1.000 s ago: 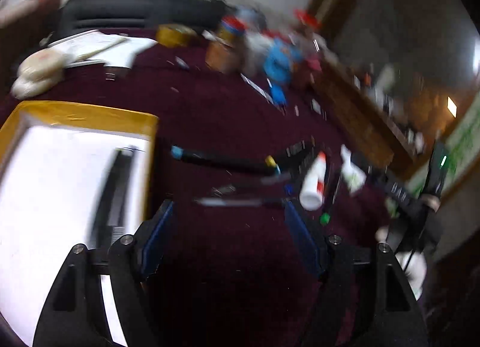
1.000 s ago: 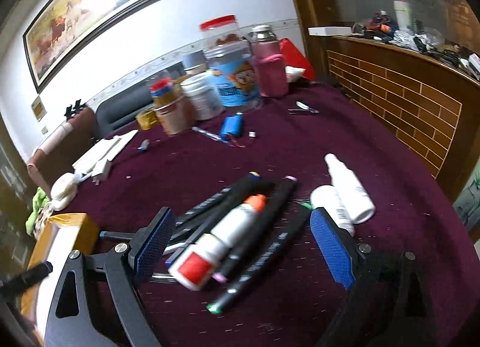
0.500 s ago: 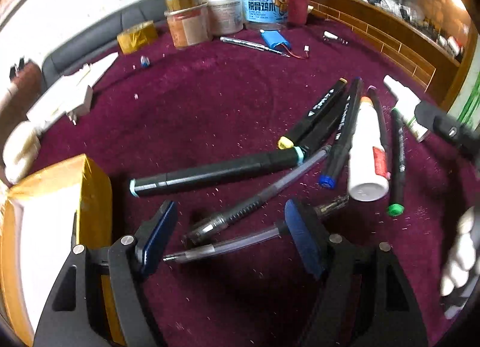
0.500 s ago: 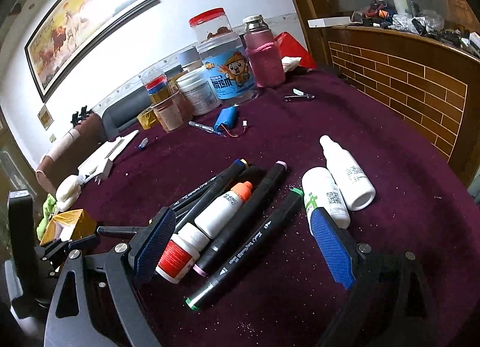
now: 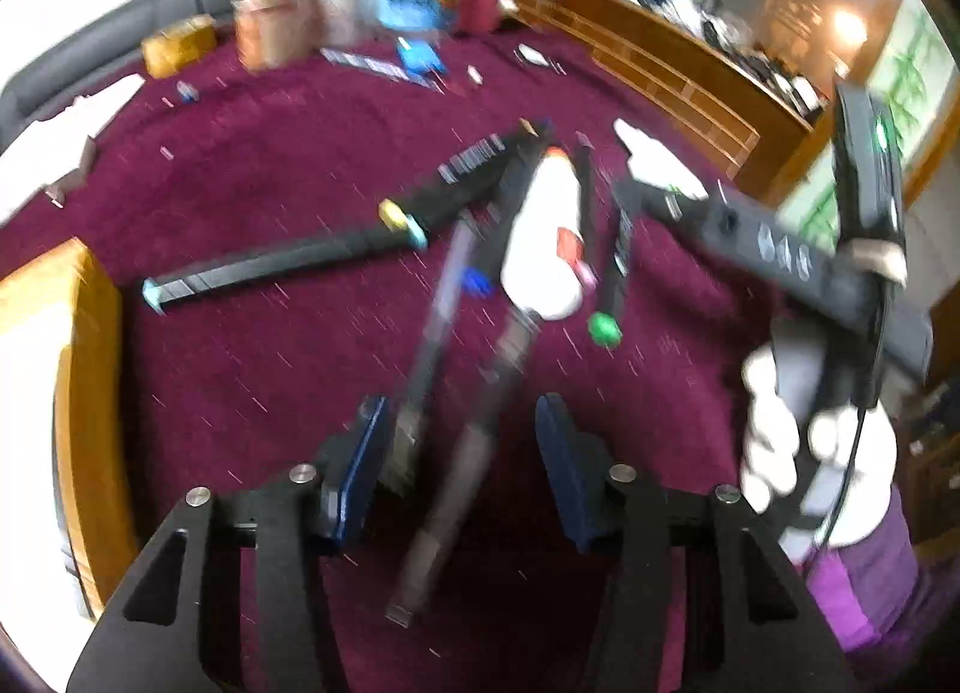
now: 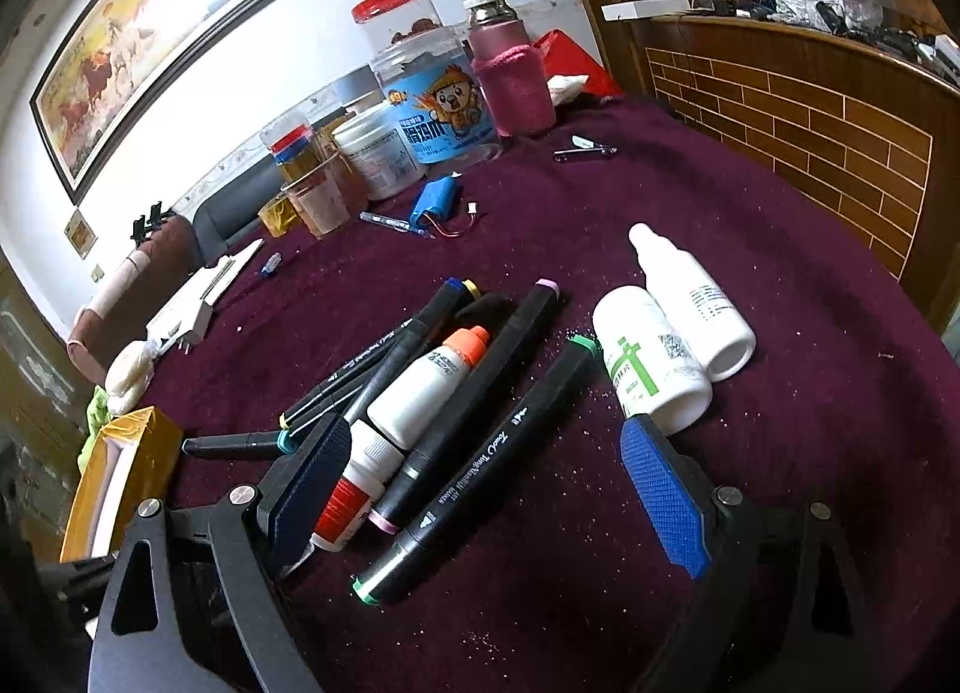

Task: Organize rigid objects
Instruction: 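Grasp the clear ballpoint pen with the left tool and lift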

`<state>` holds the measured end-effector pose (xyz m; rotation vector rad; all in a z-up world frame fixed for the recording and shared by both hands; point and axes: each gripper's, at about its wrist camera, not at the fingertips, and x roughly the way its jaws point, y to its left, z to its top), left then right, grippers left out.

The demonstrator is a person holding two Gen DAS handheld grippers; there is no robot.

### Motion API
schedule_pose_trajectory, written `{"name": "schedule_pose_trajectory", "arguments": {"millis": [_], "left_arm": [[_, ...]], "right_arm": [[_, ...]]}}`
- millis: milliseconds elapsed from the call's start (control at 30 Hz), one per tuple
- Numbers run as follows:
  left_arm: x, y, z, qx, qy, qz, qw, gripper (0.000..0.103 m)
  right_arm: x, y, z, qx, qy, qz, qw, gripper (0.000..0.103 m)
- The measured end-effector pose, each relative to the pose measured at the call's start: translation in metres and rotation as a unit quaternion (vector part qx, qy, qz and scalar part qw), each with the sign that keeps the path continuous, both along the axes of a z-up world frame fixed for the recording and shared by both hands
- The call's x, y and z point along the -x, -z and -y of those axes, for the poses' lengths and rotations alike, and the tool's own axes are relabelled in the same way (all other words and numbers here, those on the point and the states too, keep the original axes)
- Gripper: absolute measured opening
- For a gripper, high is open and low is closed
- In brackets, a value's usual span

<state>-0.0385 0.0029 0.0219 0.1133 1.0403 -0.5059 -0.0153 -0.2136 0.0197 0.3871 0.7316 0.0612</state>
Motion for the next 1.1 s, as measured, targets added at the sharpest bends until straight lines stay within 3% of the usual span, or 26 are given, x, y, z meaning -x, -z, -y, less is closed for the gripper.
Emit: {"name": "schedule_pose_trajectory", "arguments": {"millis": [133,167,200,233,333,667,800,967,1100], "left_arm": [[-0.017,-0.019,-0.007,0.001,-0.032,0.03,0.999,0.045],[-0.023,-0.019,-0.008,-0.001,-0.04,0.031,0.9987,0.04],[-0.028,-0.017,-0.006,-0.005,-0.043,0.03,0.9986,0.025],[-0.031,-0.013,-0.003,-0.015,-0.043,0.031,0.9985,0.019],[-0.036,0.006,0.008,-0.062,-0.032,0.032,0.9971,0.009],[-0.028,0.0,0.016,-0.078,-0.036,0.039,0.9955,0.012],[-0.038,0.009,0.025,-0.083,-0.043,0.059,0.9939,0.006],[-0.026,0.0,0.006,-0.017,-0.049,0.049,0.9975,0.006],[-0.007,-0.013,-0.023,0.059,-0.069,0.042,0.995,0.006]], "right_arm": [[-0.001,0.002,-0.001,0.002,-0.003,-0.008,1.0,0.088],[-0.002,0.003,-0.002,0.003,-0.004,-0.01,1.0,0.088],[-0.002,0.003,-0.003,0.005,-0.005,-0.011,1.0,0.088],[-0.002,0.003,-0.003,0.006,-0.006,-0.011,1.0,0.088],[-0.002,0.002,-0.003,0.005,-0.005,-0.011,1.0,0.088],[-0.004,0.005,-0.005,0.002,-0.007,-0.019,1.0,0.088],[-0.006,0.009,-0.004,-0.003,-0.007,-0.029,1.0,0.088],[-0.007,0.011,-0.001,-0.008,-0.004,-0.035,0.999,0.088],[-0.006,0.012,0.001,-0.009,0.003,-0.036,0.999,0.088]]}}
